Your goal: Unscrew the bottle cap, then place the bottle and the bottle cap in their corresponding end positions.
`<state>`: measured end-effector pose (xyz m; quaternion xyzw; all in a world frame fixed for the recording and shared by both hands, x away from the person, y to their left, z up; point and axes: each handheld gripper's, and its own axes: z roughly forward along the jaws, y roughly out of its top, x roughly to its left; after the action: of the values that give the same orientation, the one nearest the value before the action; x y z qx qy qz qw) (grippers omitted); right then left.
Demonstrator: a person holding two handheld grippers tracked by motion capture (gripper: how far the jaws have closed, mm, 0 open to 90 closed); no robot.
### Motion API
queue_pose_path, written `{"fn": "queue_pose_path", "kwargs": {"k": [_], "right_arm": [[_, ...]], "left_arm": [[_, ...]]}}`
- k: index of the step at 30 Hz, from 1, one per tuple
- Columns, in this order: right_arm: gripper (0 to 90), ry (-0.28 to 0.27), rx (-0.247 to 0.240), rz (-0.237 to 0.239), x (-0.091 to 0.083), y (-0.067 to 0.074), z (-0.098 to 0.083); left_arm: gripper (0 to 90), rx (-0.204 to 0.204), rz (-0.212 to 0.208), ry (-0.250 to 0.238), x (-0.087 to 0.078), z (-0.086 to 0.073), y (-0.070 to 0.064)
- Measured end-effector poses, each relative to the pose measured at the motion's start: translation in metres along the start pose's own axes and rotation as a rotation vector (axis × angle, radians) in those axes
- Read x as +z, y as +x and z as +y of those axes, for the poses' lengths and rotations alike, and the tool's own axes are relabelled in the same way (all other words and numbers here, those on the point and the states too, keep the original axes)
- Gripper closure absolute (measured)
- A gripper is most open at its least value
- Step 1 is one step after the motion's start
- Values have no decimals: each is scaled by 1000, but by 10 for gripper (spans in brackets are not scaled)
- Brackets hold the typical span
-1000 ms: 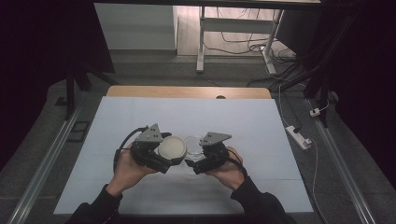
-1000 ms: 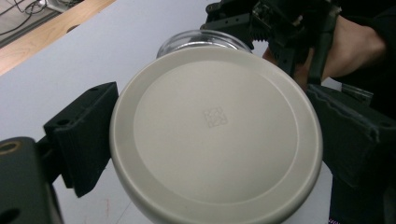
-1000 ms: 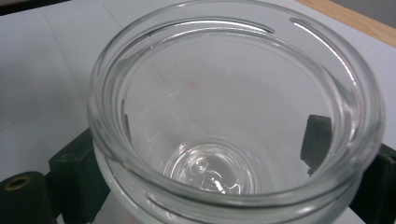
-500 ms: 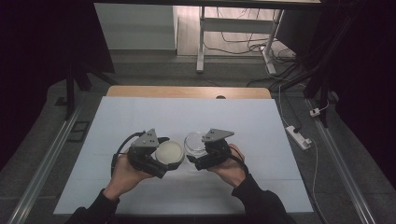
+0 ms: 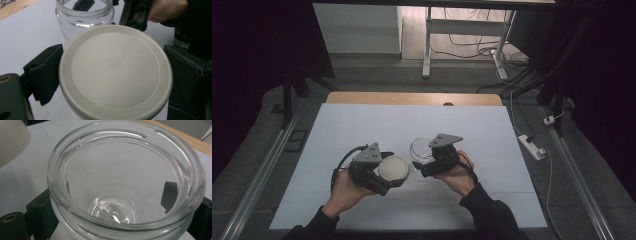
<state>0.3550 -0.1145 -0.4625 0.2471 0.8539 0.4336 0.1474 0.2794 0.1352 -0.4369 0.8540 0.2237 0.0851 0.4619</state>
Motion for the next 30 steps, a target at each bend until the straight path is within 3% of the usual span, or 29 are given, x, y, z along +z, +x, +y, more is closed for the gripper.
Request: {"fn": "queue_pose_path", "kwargs": {"k": [10, 30], "right_arm": [[64, -4, 13, -13, 6, -9, 6], [64, -20, 22, -48, 21, -23, 15]], "left_arm": [[83, 10, -15, 4, 8, -5, 0], [83, 34, -38, 16, 43, -15, -2]]}}
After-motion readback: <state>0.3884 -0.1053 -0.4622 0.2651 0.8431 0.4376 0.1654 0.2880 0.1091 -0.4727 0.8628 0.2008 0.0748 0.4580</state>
